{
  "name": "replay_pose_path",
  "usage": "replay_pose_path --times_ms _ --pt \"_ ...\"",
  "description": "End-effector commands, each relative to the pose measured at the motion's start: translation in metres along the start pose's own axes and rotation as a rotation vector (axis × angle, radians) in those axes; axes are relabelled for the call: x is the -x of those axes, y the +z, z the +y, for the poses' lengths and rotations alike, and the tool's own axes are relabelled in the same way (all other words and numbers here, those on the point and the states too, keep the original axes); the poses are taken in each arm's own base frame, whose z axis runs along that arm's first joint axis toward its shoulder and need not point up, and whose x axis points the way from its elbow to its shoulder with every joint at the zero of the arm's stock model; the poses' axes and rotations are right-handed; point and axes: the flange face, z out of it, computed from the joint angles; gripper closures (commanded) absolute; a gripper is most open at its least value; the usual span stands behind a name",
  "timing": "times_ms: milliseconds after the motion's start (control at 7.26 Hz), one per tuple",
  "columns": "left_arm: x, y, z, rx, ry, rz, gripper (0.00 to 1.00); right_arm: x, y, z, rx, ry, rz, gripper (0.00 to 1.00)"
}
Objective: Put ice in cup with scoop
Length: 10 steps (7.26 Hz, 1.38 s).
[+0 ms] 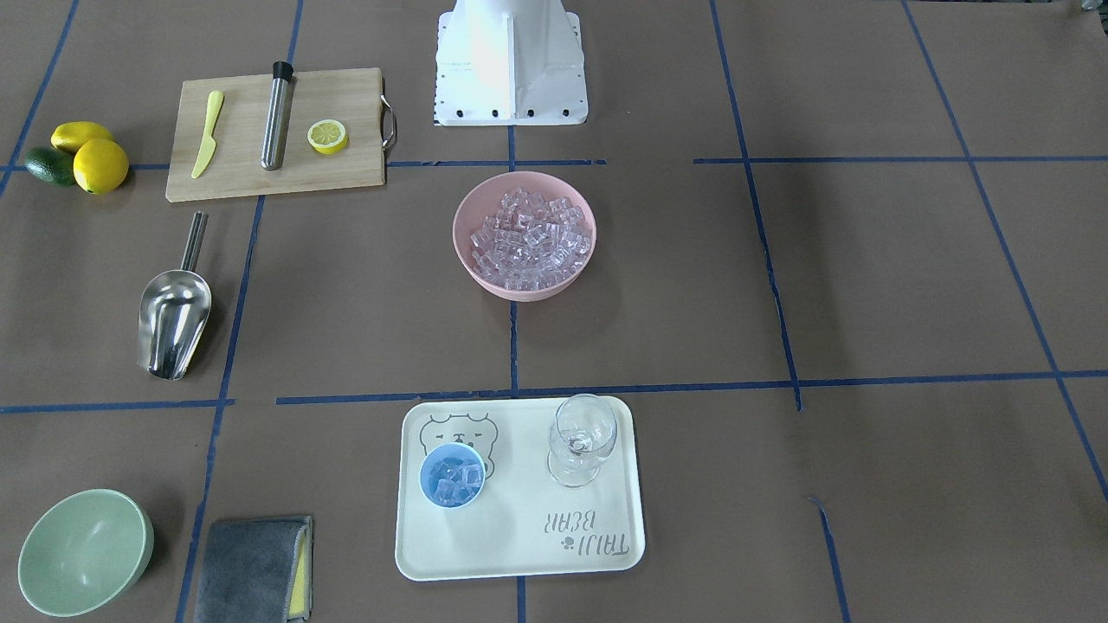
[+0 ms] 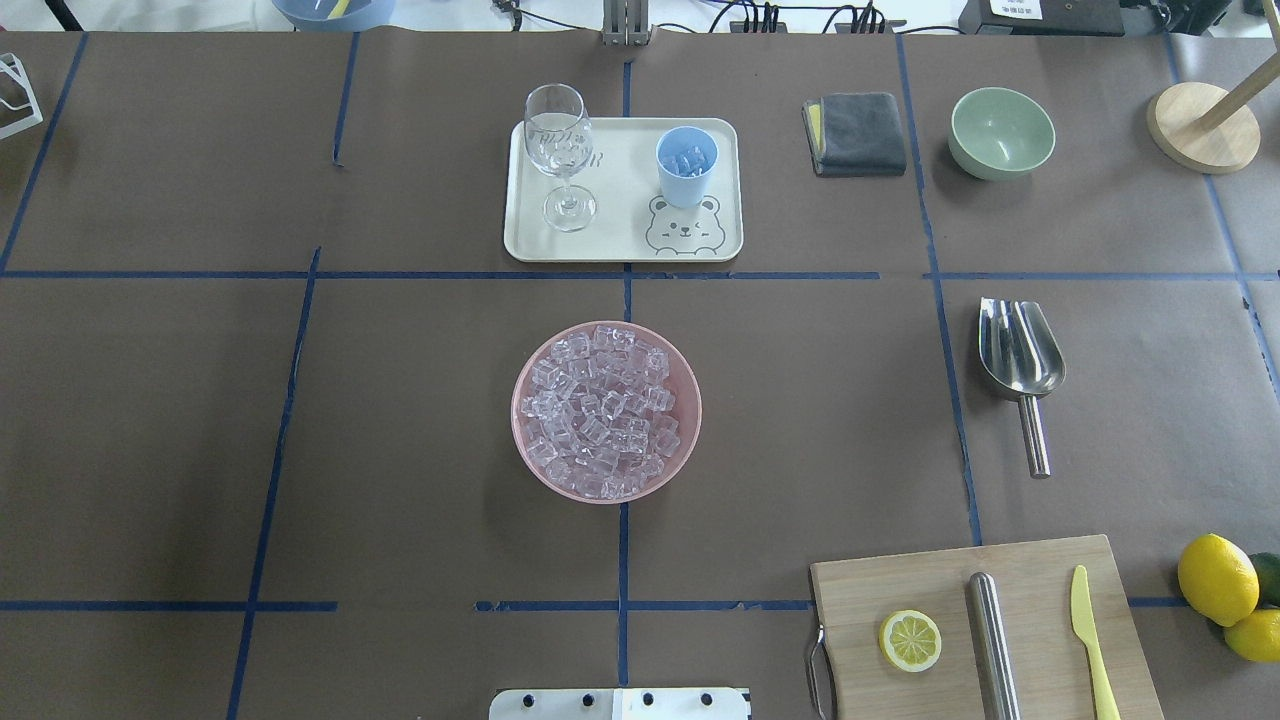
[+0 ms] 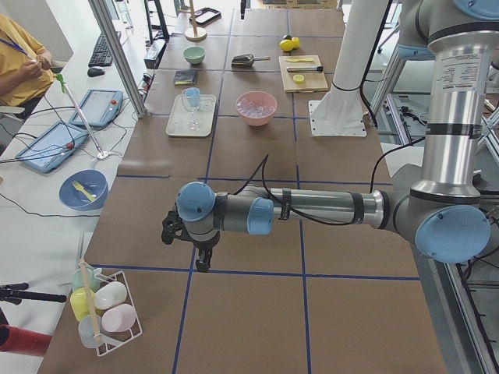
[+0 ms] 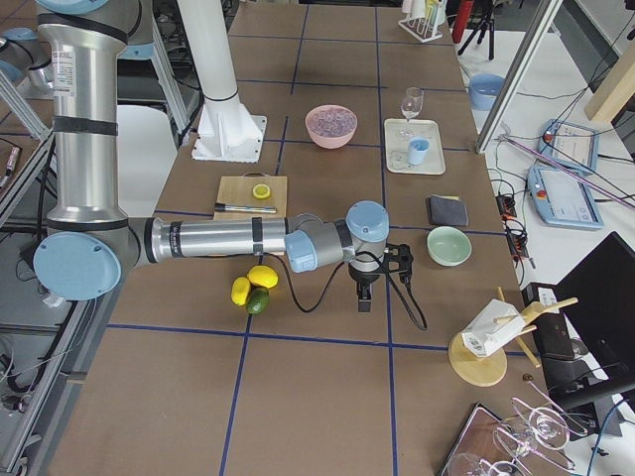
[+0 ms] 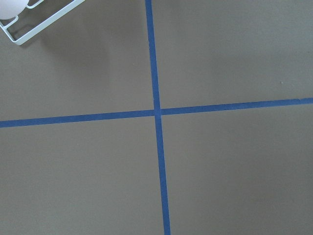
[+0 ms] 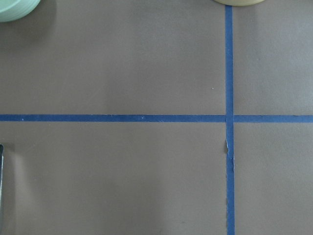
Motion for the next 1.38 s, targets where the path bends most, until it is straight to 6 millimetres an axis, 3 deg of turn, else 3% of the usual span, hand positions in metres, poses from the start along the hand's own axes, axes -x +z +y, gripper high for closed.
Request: replay_pose_path --times_ms 0,413,1240 --pt "-0.001 0.000 0.000 -0.001 0.005 -0.003 0.00 0.004 -0.009 -0.006 0.021 -0.002 -0.011 0.00" --pt "0.000 0.001 -0.002 0.000 0.007 -0.003 0.00 -0.019 -0.041 -0.015 0.050 -0.123 0.014 0.00" --pt "-0.002 0.000 -0.001 -0.003 0.007 0.003 0.00 -0.022 -0.041 -0.018 0.045 -0.110 0.009 0.00"
